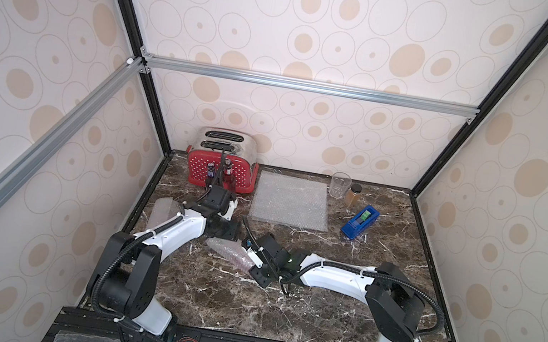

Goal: Wrap wine bottles in bubble wrap
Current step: Wrap the wine bottle in bubble wrap.

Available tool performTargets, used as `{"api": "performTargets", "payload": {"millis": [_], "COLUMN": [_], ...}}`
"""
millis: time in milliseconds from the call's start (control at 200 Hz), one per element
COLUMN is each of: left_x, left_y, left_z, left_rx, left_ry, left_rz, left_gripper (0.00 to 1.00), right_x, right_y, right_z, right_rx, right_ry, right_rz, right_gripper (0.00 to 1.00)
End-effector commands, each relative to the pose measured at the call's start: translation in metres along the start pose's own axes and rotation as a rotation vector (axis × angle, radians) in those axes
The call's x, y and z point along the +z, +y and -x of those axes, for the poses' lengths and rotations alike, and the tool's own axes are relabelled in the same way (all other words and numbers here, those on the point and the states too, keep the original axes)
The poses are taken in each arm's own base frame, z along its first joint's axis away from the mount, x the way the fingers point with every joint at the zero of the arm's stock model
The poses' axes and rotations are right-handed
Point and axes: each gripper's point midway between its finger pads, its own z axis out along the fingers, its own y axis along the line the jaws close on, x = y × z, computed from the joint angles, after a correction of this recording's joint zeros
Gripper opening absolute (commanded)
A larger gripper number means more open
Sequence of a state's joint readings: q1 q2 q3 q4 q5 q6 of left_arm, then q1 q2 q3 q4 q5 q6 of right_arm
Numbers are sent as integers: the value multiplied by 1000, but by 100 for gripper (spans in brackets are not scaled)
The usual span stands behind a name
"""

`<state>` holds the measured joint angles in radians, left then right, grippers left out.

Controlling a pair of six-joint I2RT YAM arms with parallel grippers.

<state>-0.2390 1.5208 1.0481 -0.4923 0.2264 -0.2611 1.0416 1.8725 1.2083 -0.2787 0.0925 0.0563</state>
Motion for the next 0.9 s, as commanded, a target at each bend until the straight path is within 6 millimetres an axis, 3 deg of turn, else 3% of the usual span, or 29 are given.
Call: {"api": "performTargets", "payload": {"millis": [0,45,130,230,436,586,892], "left_x": [-37,-49,-67,-71,-23,-1,48], "left_y": [2,2,-1,-9,-24,-55,-62], "left_z": [43,54,50,34,-25,-20,-20], "left_rx": [-32,-42,-58,-137,-347,-287,-351], "left_ry": [-65,-92,-94,-96,-4,10,99], "left_rz": [-11,-17,-29,-85,-225,-287,-293], "left_gripper": [76,78,82,85,90,99,99], "right_x": [24,23,19,13,9,13,20], "right_y": [-26,-31,-40,-46,-47,-42,-34], "right_z": [-59,-59,-59,-57,-51,-48,-46], "right_rx": [32,52,124,242,385,411,406], "right_ry": [213,218,232,232,219,225,240], "right_rz": [-145,-174,-237,-292,-343,-348,-335], "right_gripper": [44,45,45,45,45,45,48]}}
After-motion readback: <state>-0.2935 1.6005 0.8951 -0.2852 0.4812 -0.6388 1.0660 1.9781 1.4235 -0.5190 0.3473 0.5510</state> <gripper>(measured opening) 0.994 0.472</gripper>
